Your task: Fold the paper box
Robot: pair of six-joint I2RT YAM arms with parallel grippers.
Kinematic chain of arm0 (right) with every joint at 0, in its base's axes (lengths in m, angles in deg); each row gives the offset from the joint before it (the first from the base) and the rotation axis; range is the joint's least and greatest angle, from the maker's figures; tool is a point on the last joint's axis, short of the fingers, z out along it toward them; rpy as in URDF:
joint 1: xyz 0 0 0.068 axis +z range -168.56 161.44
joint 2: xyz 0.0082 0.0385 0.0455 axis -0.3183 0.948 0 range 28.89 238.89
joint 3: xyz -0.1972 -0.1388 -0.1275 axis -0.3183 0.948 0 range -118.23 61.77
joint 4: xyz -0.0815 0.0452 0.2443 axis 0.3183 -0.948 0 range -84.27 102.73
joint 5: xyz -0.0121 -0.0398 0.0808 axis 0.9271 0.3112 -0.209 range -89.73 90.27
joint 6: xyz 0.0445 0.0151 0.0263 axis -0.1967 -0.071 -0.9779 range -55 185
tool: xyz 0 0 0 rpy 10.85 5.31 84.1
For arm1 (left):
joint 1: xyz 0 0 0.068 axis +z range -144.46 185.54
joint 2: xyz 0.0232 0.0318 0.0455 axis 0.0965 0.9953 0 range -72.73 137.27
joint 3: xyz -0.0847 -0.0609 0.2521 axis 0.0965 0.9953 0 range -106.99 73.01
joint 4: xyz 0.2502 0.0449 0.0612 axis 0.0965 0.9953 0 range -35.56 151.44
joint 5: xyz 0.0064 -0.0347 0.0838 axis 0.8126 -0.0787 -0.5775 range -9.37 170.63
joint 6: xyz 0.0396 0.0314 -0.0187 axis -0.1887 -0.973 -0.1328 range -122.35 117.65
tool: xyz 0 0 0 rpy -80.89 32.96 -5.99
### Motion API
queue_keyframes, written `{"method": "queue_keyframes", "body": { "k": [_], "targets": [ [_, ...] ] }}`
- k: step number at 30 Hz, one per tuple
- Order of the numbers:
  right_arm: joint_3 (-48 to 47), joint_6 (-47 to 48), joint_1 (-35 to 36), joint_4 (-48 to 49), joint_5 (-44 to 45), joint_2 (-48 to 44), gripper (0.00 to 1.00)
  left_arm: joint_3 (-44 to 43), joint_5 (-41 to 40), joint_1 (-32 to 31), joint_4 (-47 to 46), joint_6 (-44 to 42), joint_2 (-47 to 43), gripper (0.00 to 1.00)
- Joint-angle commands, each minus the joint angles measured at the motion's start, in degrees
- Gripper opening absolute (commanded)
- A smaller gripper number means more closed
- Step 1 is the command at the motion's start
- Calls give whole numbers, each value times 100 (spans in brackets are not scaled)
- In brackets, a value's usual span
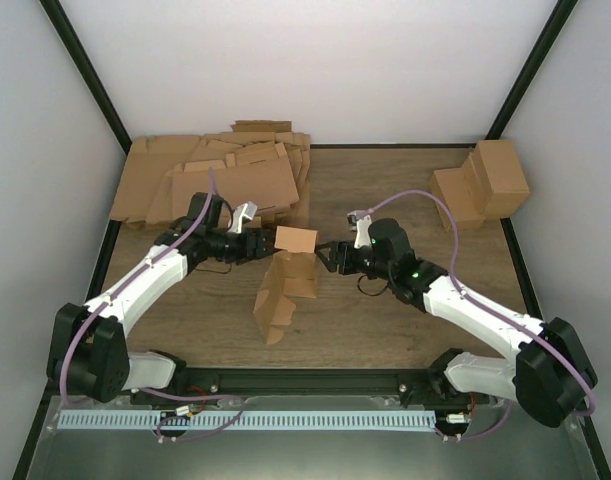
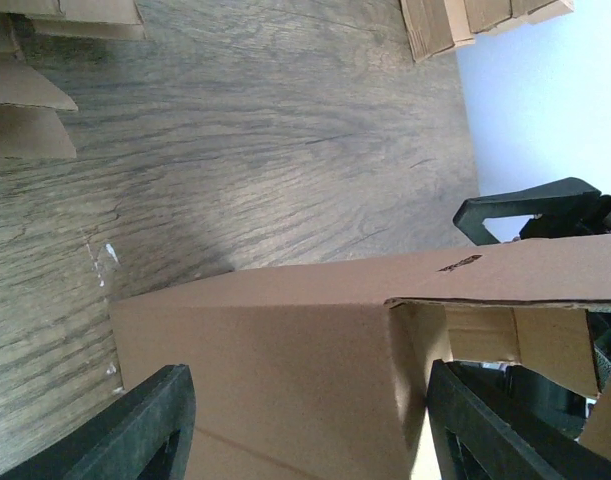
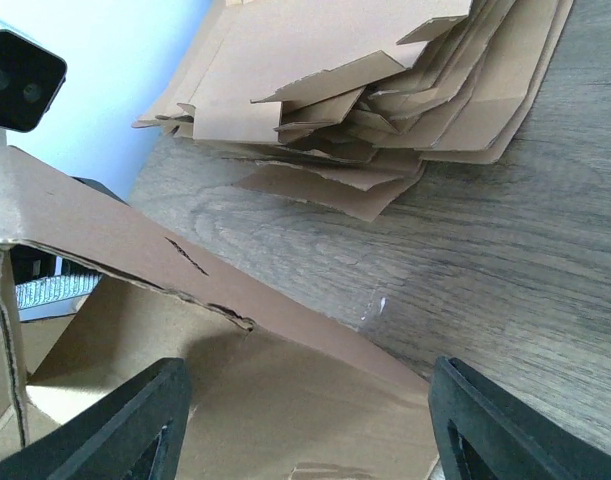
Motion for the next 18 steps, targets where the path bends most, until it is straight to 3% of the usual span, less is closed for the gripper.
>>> {"method": "queue_keyframes", "body": {
  "k": [1,9,18],
  "targets": [
    [-187,195,-26,-72,-61,48,68,-130,50,-41,-72,-101,21,66],
    [-244,440,-25,-552,119,234,65,-32,40,-54,-44,-75,-135,66],
    [-267,381,-25,-228,-230,-121,67,19,49,-72,-76,-28,-157,66]
  ]
}}
